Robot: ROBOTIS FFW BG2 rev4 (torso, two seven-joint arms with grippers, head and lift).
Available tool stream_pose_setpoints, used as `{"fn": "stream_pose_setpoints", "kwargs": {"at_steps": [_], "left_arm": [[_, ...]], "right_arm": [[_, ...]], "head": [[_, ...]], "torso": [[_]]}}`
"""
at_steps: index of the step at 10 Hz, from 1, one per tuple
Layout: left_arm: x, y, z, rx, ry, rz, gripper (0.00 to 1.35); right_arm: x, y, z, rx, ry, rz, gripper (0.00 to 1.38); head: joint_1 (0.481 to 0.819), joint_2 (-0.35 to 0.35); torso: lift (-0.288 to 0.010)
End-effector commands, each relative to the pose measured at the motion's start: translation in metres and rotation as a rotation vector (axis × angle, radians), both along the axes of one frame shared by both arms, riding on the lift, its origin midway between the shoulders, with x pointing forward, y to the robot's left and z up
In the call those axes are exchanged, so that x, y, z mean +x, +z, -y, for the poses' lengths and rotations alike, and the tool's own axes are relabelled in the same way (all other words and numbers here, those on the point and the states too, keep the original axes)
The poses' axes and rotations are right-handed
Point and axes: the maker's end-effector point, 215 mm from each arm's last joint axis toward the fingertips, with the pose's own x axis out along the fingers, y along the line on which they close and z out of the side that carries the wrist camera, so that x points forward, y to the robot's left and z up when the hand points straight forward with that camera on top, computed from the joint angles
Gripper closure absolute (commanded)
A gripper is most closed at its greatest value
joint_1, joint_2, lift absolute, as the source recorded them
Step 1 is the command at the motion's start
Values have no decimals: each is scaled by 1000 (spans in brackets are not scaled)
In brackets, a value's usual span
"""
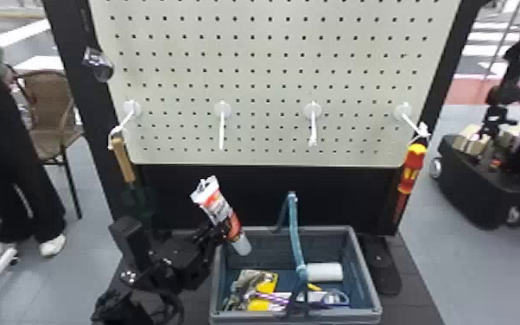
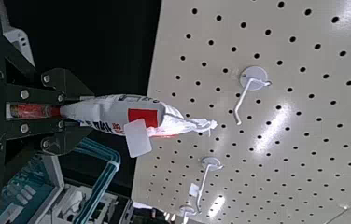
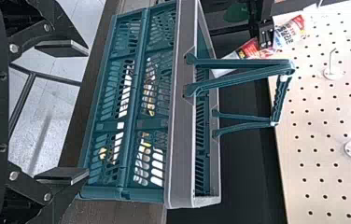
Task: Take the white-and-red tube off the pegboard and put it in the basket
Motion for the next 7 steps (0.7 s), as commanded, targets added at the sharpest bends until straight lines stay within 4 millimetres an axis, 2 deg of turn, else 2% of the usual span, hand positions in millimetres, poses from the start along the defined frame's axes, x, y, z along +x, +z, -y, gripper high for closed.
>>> {"fn": "stream_pose_setpoints", "kwargs": {"at_steps": [1,3,7], "left_arm": [[-5,-8,9,-19,-16,-31,1213],[-8,-15,25,-60,-21,-68,1213],[-25,-53,61,-139,-80,-175,1196]], "right_arm": [[1,0,-1,1,1,1,361],[2,0,-4,5,8,2,361],[2,0,-5,3,9,2,361]], "head": [[549,0],[549,0],[549,0]], "torso": [[-100],[-100],[-100]]}}
